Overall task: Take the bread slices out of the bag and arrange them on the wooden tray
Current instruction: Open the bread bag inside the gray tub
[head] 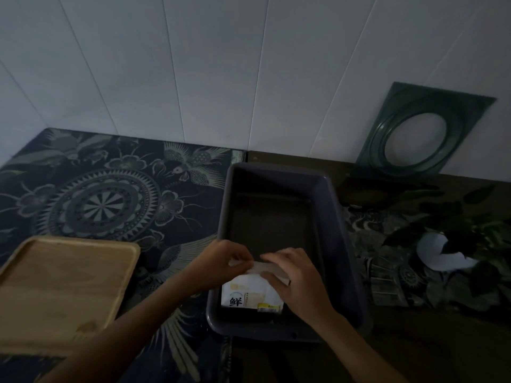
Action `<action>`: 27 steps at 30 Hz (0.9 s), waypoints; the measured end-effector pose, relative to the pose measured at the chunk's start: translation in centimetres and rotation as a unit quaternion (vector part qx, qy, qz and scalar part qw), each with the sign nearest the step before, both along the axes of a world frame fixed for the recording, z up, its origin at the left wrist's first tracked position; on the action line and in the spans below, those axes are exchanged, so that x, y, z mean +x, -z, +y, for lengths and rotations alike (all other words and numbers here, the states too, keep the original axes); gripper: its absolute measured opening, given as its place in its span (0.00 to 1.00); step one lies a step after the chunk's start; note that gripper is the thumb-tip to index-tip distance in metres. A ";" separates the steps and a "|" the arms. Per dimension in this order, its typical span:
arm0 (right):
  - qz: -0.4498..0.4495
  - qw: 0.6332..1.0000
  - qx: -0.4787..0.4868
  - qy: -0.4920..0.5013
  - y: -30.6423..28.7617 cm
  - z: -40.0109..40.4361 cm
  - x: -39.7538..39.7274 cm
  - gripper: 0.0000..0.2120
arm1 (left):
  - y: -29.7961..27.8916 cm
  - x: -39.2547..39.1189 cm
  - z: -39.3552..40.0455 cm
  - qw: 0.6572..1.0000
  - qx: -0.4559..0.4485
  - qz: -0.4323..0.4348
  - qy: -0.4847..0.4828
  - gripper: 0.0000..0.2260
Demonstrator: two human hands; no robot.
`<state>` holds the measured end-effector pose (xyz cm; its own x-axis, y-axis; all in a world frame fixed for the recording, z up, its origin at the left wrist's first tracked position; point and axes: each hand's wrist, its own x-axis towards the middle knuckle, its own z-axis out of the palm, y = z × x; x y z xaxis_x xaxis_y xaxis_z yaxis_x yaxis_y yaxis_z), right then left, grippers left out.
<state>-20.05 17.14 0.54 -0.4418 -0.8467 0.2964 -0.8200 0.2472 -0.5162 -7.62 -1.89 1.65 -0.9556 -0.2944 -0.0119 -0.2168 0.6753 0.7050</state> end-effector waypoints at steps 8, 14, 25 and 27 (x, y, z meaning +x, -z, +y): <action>0.090 0.996 0.006 0.005 0.5 0.5 1.5 0.06 | -0.3 -0.6 -0.2 0.999 -0.001 0.027 -0.044 0.04; 0.109 0.993 -0.007 -0.044 0.2 2.7 3.3 0.05 | -0.4 -1.5 -0.5 0.996 -0.050 0.065 -0.038 0.04; 0.095 0.991 0.079 -0.060 -1.0 6.6 5.7 0.10 | -0.7 -2.9 -2.2 0.984 -0.148 0.099 -0.014 0.04; 0.095 0.989 0.098 -0.051 -1.3 7.0 5.9 0.11 | -0.6 -3.0 -2.3 0.983 -0.153 0.098 -0.013 0.05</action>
